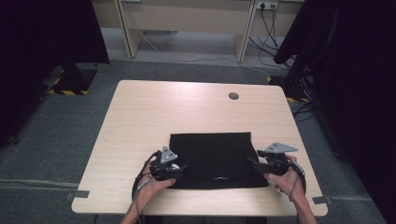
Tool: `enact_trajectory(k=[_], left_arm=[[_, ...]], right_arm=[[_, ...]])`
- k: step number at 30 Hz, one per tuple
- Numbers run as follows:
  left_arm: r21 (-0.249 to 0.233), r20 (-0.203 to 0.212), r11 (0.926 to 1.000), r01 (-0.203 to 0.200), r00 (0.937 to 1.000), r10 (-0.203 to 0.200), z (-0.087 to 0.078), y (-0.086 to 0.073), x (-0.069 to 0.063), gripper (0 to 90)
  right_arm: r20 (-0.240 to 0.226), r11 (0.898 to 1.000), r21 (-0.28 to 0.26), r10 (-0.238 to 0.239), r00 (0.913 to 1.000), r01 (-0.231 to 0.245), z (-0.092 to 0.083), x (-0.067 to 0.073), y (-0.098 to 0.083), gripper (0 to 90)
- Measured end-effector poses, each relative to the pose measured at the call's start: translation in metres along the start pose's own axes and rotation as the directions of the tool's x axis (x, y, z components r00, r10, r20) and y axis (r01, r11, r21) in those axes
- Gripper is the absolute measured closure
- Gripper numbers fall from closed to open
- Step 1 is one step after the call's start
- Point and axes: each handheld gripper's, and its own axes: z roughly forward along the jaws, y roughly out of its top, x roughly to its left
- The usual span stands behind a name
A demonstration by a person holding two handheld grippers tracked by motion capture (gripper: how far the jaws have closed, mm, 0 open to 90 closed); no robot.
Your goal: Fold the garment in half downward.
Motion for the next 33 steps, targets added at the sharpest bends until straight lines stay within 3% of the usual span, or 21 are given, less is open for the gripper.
enact_trajectory(k=[3, 6, 9, 10, 13, 16, 22, 26, 29, 33], left_arm=[[0.000, -0.005, 1.0000, -0.006, 1.0000, 0.006, 0.000, 0.000, -0.001, 41.6], [-0.001, -0.012, 1.0000, -0.005, 0.9999, 0.005, 0.000, 0.000, -0.002, 41.4], [-0.001, -0.010, 1.0000, -0.003, 0.9999, 0.003, 0.000, 0.000, -0.002, 41.3], [-0.001, -0.011, 1.0000, -0.004, 0.9999, 0.004, 0.000, 0.000, -0.002, 41.3], [-0.001, -0.012, 1.0000, -0.004, 0.9999, 0.004, 0.000, 0.000, -0.002, 41.1], [0.002, -0.014, 1.0000, -0.005, 0.9999, 0.005, 0.000, 0.000, -0.003, 41.1], [0.002, -0.031, 1.0000, -0.001, 0.9995, 0.001, 0.000, -0.001, -0.005, 41.2], [0.002, -0.034, 1.0000, 0.001, 0.9994, -0.001, 0.000, -0.001, -0.006, 41.5], [0.003, -0.035, 1.0000, 0.001, 0.9994, -0.001, 0.000, -0.001, -0.006, 41.5], [0.004, -0.033, 1.0000, -0.001, 0.9994, 0.001, -0.001, -0.001, -0.006, 41.5]], right_arm=[[0.034, 1.000, 0.024, -0.010, 0.9994, 0.009, -0.015, 0.005, -0.009, 39.6], [-0.002, 1.000, 0.025, -0.009, 1.0000, 0.009, -0.020, 0.013, -0.020, 39.6], [-0.027, 0.998, 0.054, -0.023, 0.9994, 0.024, -0.015, 0.021, -0.024, 42.8], [-0.031, 0.997, 0.070, -0.014, 0.9994, 0.016, -0.012, 0.022, -0.025, 45.2], [-0.038, 0.997, 0.060, -0.040, 0.9985, 0.042, -0.005, 0.020, -0.024, 66.6], [-0.030, 0.994, 0.051, -0.094, 0.9952, 0.095, -0.010, 0.019, -0.020, 79.1], [-0.031, 0.987, -0.035, -0.155, 0.9874, 0.154, -0.035, 0.031, -0.012, 82.2], [-0.048, 0.983, -0.054, -0.181, 0.9823, 0.178, -0.049, 0.047, -0.013, 82.4], [-0.032, 0.980, -0.015, -0.199, 0.9796, 0.198, -0.048, 0.055, -0.023, 82.3], [-0.028, 0.985, 0.044, -0.164, 0.9861, 0.165, -0.037, 0.047, -0.043, 82.2]])
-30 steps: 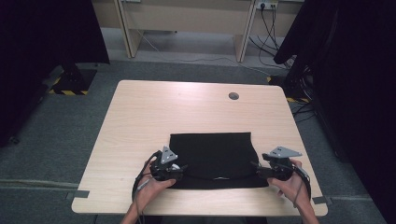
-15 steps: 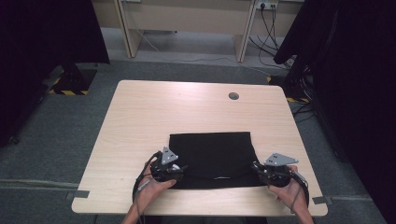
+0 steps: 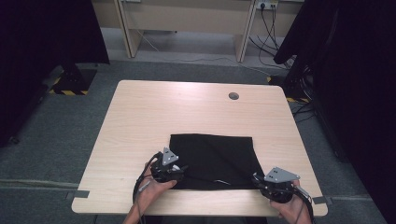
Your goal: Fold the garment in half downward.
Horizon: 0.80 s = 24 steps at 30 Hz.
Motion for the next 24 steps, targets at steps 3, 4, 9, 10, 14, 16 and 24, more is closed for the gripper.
enact_trajectory(k=[3, 4, 9, 10, 14, 16, 24], left_arm=[[0.000, 0.002, 1.0000, 0.001, 1.0000, -0.001, 0.000, 0.000, 0.000, 41.1], [-0.001, 0.008, 1.0000, 0.003, 1.0000, -0.003, 0.000, 0.000, 0.001, 40.9], [-0.018, 0.064, 0.9982, 0.057, 0.9964, -0.056, -0.003, -0.001, 0.007, 28.6], [-0.027, 0.073, 0.9969, 0.074, 0.9948, -0.071, -0.006, -0.002, 0.009, 28.6], [-0.066, 0.079, 0.9942, 0.085, 0.9937, -0.080, -0.021, -0.001, 0.010, 28.2], [-0.078, 0.084, 0.9938, 0.079, 0.9938, -0.073, -0.027, 0.000, 0.006, 28.8], [-0.028, 0.029, 0.9991, -0.033, 0.9990, 0.034, -0.014, -0.004, -0.021, 44.1]], right_arm=[[-0.006, 0.999, -0.008, 0.034, 0.9994, -0.034, 0.005, -0.002, -0.008, 82.2], [-0.010, 0.999, -0.014, 0.047, 0.9988, -0.047, 0.004, -0.003, -0.009, 81.3], [0.000, 0.996, -0.024, 0.087, 0.9962, -0.087, 0.000, -0.007, -0.004, 58.2], [0.000, 0.996, -0.024, 0.087, 0.9962, -0.087, 0.000, -0.007, -0.004, 58.2], [-0.002, 0.988, -0.077, 0.134, 0.9910, -0.133, -0.005, -0.014, 0.007, 48.5], [-0.009, 0.986, -0.089, 0.140, 0.9901, -0.141, -0.003, -0.018, 0.014, 46.0], [-0.030, 0.986, -0.077, 0.145, 0.9890, -0.147, 0.024, -0.030, 0.036, 44.0]])
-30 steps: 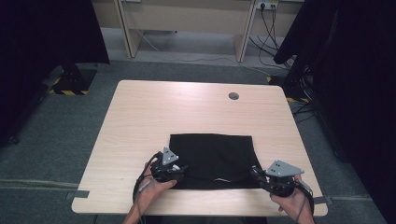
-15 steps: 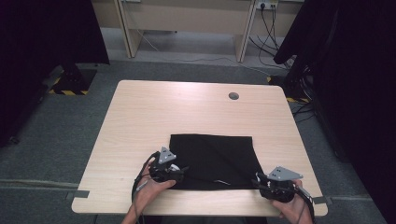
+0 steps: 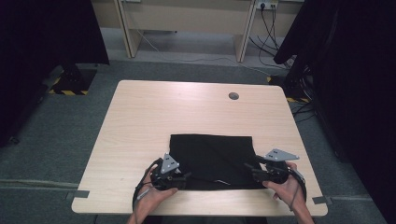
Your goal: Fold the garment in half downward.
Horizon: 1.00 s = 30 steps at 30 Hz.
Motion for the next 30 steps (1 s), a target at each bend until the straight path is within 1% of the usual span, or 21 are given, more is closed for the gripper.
enact_trajectory(k=[3, 4, 5, 6, 7, 9, 12, 14, 16, 18, 19, 21, 23, 24, 25, 26, 27, 28, 29, 30], left_arm=[[0.002, -0.016, 0.9996, -0.027, 0.9995, 0.027, 0.003, 0.001, 0.000, 63.7], [0.005, -0.014, 0.9994, -0.035, 0.9993, 0.035, 0.004, 0.001, 0.000, 72.1], [0.004, -0.009, 0.9994, -0.035, 0.9993, 0.036, 0.004, 0.000, 0.001, 76.7], [0.002, -0.004, 0.9995, -0.030, 0.9995, 0.030, 0.003, 0.000, 0.002, 79.8], [-0.003, 0.001, 0.9996, -0.027, 0.9996, 0.027, 0.002, 0.001, 0.004, 81.5], [-0.025, 0.009, 0.9995, -0.021, 0.9997, 0.022, -0.002, 0.003, 0.005, 82.7], [-0.069, 0.044, 0.9976, 0.004, 0.9990, -0.001, -0.017, 0.011, 0.006, 83.2], [-0.091, 0.078, 0.9958, 0.012, 0.9969, -0.005, -0.028, 0.016, 0.005, 83.2], [-0.099, 0.097, 0.9950, 0.014, 0.9953, -0.004, -0.036, 0.016, 0.002, 83.2], [-0.088, 0.116, 0.9961, 0.012, 0.9933, -0.002, -0.040, 0.010, -0.005, 83.1], [-0.073, 0.117, 0.9973, 0.008, 0.9931, 0.001, -0.039, 0.005, -0.007, 83.0], [-0.042, 0.106, 0.9991, 0.011, 0.9943, -0.006, -0.035, -0.009, -0.010, 82.8], [-0.011, 0.099, 0.9998, 0.019, 0.9949, -0.018, -0.030, -0.021, -0.010, 82.5], [-0.007, 0.097, 0.9997, 0.025, 0.9950, -0.024, -0.028, -0.024, -0.009, 82.3], [-0.012, 0.093, 0.9993, 0.035, 0.9951, -0.033, -0.027, -0.027, -0.009, 82.1], [-0.011, 0.090, 0.9994, 0.031, 0.9955, -0.030, -0.026, -0.027, -0.010, 81.6], [-0.004, 0.083, 0.9999, 0.013, 0.9965, -0.013, -0.026, -0.025, -0.011, 81.0], [-0.003, 0.078, 1.0000, 0.004, 0.9970, -0.004, -0.026, -0.023, -0.012, 79.5], [-0.002, 0.079, 1.0000, 0.004, 0.9968, -0.004, -0.026, -0.022, -0.012, 76.8], [-0.005, 0.081, 0.9999, 0.010, 0.9967, -0.009, -0.025, -0.021, -0.012, 71.3]], right_arm=[[-0.009, 0.999, 0.034, -0.010, 0.9999, 0.010, 0.014, 0.000, 0.001, 44.2], [-0.009, 0.998, 0.055, -0.016, 0.9998, 0.017, 0.019, 0.000, -0.001, 44.5], [-0.003, 0.997, 0.074, -0.019, 0.9998, 0.019, 0.024, 0.000, -0.003, 44.8], [0.002, 0.998, 0.066, -0.022, 0.9998, 0.021, 0.027, -0.001, -0.006, 44.9], [0.002, 0.999, 0.053, -0.009, 1.0000, 0.009, 0.028, -0.001, -0.007, 45.3], [0.008, 0.998, 0.061, -0.018, 0.9998, 0.017, 0.027, 0.000, -0.006, 45.8], [0.020, 0.998, 0.065, -0.016, 0.9997, 0.015, 0.027, 0.002, -0.006, 45.8], [0.021, 0.998, 0.068, -0.015, 0.9997, 0.014, 0.027, 0.002, -0.006, 45.8], [0.026, 0.998, 0.066, -0.013, 0.9996, 0.011, 0.027, 0.002, -0.006, 45.8], [0.028, 0.998, 0.063, -0.009, 0.9996, 0.007, 0.027, 0.003, -0.006, 45.8], [0.029, 0.998, 0.063, -0.011, 0.9995, 0.009, 0.027, 0.002, -0.007, 45.8], [0.031, 0.998, 0.062, -0.011, 0.9994, 0.009, 0.027, 0.003, -0.007, 45.8], [0.034, 0.998, 0.063, -0.012, 0.9993, 0.010, 0.026, 0.003, -0.007, 45.8], [0.034, 0.998, 0.062, -0.011, 0.9994, 0.009, 0.026, 0.003, -0.007, 45.8], [0.034, 0.998, 0.062, -0.011, 0.9994, 0.009, 0.026, 0.003, -0.007, 45.8], [0.035, 0.998, 0.062, -0.011, 0.9993, 0.008, 0.026, 0.003, -0.007, 45.7], [0.036, 0.998, 0.063, -0.011, 0.9993, 0.008, 0.026, 0.004, -0.007, 45.6], [0.035, 0.998, 0.064, -0.010, 0.9993, 0.008, 0.027, 0.003, -0.006, 45.6], [0.035, 0.998, 0.066, -0.007, 0.9993, 0.005, 0.026, 0.003, -0.006, 45.2], [0.038, 0.997, 0.071, -0.009, 0.9992, 0.006, 0.026, 0.003, -0.006, 44.0]])
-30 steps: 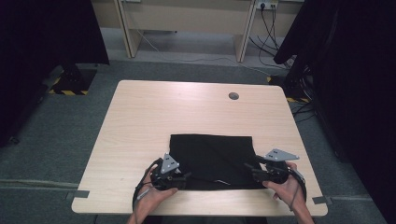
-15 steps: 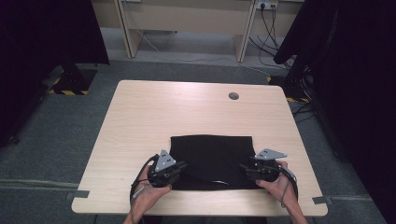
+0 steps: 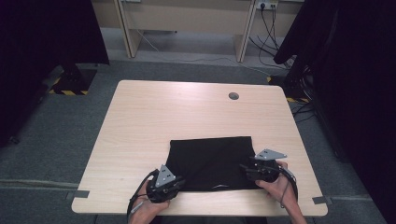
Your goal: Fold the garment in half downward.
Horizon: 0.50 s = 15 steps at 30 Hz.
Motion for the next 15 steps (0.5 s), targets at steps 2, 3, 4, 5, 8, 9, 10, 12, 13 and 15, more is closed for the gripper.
enact_trajectory(k=[2, 3, 4, 5, 8, 9, 10, 12, 13, 15], left_arm=[[-0.010, -0.004, 0.9999, 0.012, 0.9999, -0.012, 0.001, 0.003, 0.000, 59.7], [-0.017, -0.018, 0.9998, 0.013, 0.9998, -0.014, 0.001, 0.006, 0.000, 53.2], [-0.023, -0.029, 0.9996, 0.015, 0.9995, -0.016, 0.000, 0.009, 0.002, 48.8], [-0.035, -0.040, 0.9992, 0.018, 0.9990, -0.019, 0.000, 0.014, 0.004, 46.3], [-0.059, -0.048, 0.9978, 0.029, 0.9983, -0.032, 0.002, 0.026, 0.011, 41.3], [-0.059, -0.051, 0.9978, 0.030, 0.9982, -0.033, 0.004, 0.028, 0.014, 40.9], [-0.064, -0.060, 0.9972, 0.038, 0.9973, -0.042, 0.008, 0.032, 0.019, 40.9], [-0.051, -0.063, 0.9975, 0.048, 0.9967, -0.051, 0.016, 0.036, 0.027, 41.3], [-0.036, -0.065, 0.9981, 0.049, 0.9966, -0.051, 0.020, 0.036, 0.030, 41.4], [-0.014, -0.079, 0.9986, 0.050, 0.9956, -0.051, 0.026, 0.034, 0.036, 41.9]], right_arm=[[0.015, 1.000, 0.013, 0.001, 0.9999, -0.001, -0.002, 0.000, 0.004, 39.3], [0.020, 1.000, 0.005, -0.005, 0.9998, 0.005, -0.003, 0.001, 0.006, 39.3], [0.015, 1.000, -0.017, -0.009, 0.9999, 0.009, -0.004, 0.002, 0.009, 39.1], [-0.001, 0.999, -0.037, -0.006, 1.0000, 0.006, -0.006, 0.004, 0.011, 38.8], [-0.056, 0.997, -0.073, -0.015, 0.9983, 0.011, -0.009, 0.012, 0.020, 38.1], [-0.069, 0.997, -0.070, -0.027, 0.9972, 0.022, -0.008, 0.017, 0.022, 37.9], [-0.076, 0.997, -0.068, -0.035, 0.9965, 0.030, -0.006, 0.020, 0.023, 37.8], [-0.088, 0.998, -0.047, -0.051, 0.9948, 0.047, 0.000, 0.026, 0.024, 37.6], [-0.095, 0.998, -0.038, -0.055, 0.9940, 0.052, 0.004, 0.029, 0.023, 37.6], [-0.098, 0.998, -0.010, -0.065, 0.9931, 0.064, 0.008, 0.031, 0.020, 37.6]])
